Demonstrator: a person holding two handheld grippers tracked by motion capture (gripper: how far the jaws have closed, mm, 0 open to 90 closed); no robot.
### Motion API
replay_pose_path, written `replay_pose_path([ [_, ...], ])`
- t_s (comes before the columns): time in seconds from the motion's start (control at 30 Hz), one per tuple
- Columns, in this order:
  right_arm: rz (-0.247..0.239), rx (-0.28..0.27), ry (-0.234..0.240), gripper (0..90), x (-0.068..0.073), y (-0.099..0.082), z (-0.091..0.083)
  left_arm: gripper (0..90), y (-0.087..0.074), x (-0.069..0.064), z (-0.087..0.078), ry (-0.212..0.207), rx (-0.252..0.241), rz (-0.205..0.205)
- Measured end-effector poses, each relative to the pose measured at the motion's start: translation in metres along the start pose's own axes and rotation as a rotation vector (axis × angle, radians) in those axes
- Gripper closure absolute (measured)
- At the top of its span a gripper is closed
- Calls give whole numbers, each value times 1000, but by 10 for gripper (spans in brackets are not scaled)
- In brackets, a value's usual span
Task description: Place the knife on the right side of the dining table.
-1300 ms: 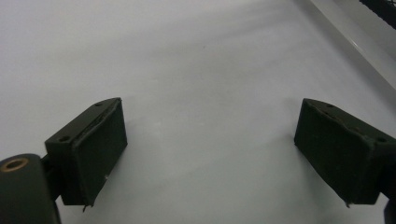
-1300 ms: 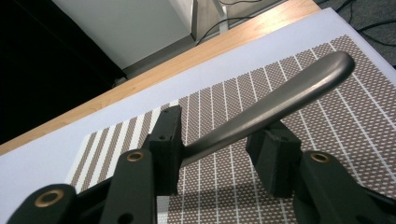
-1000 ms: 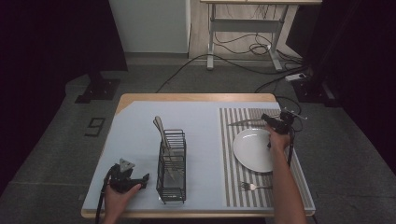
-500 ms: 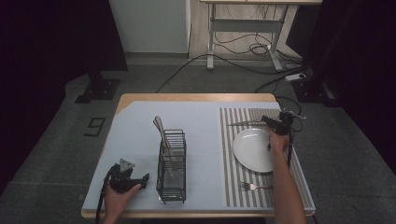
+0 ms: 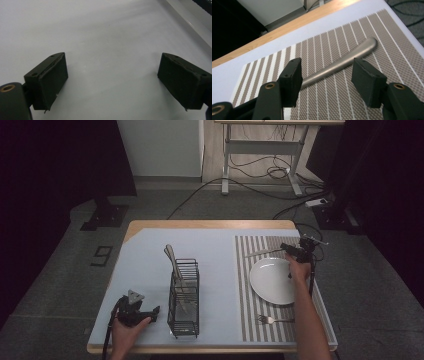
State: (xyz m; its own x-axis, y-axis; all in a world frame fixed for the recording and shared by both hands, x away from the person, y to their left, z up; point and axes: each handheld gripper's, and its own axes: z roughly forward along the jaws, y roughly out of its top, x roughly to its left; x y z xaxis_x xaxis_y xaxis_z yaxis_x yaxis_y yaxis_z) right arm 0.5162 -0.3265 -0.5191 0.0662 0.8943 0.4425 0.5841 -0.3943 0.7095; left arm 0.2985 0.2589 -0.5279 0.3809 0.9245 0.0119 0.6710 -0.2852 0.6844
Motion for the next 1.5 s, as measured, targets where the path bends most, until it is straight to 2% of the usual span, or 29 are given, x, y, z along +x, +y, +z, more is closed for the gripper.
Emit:
replay_pose_path([
  [0.07, -33, -9, 8, 400, 4, 3, 4, 89, 0, 0, 0, 0, 0, 1],
  [0.13, -43, 2, 6, 396, 6, 5, 6, 89, 0, 0, 0, 0, 0, 1],
  [0.17, -76, 4, 9, 395, 11, 9, 11, 89, 0, 0, 0, -1, 0, 0],
  [0.2, -76, 4, 9, 395, 11, 9, 11, 89, 0, 0, 0, -1, 0, 0],
  [0.23, -114, 7, -2, 404, 17, 13, 16, 88, 0, 0, 0, -1, 0, 0],
  [0.27, -114, 7, -2, 404, 17, 13, 16, 89, 0, 0, 0, -1, 0, 0],
  [0.37, -183, 20, -37, 413, 25, 17, 27, 88, 0, 0, 0, -1, 0, -1],
  [0.4, -210, 50, -59, 413, 28, 18, 35, 89, 0, 0, 0, -1, 0, 0],
  [0.5, -254, 64, -82, 413, 31, 15, 44, 89, 0, 0, 0, -1, -1, -1],
  [0.6, -297, 121, -137, 411, 35, 11, 53, 89, 0, 0, 0, -1, 0, 0],
  [0.73, -288, 120, -136, 411, 35, 12, 52, 89, 0, 0, 0, -1, -1, -1],
  [0.83, -249, 122, -123, 413, 33, 13, 50, 89, 0, 0, 0, -1, -1, -1],
  [0.9, -242, 123, -122, 409, 32, 12, 50, 89, 0, 0, 0, -1, -1, -1],
  [1.5, -223, 112, -123, 412, 30, 11, 47, 89, 0, 0, 0, -1, 0, 0],
])
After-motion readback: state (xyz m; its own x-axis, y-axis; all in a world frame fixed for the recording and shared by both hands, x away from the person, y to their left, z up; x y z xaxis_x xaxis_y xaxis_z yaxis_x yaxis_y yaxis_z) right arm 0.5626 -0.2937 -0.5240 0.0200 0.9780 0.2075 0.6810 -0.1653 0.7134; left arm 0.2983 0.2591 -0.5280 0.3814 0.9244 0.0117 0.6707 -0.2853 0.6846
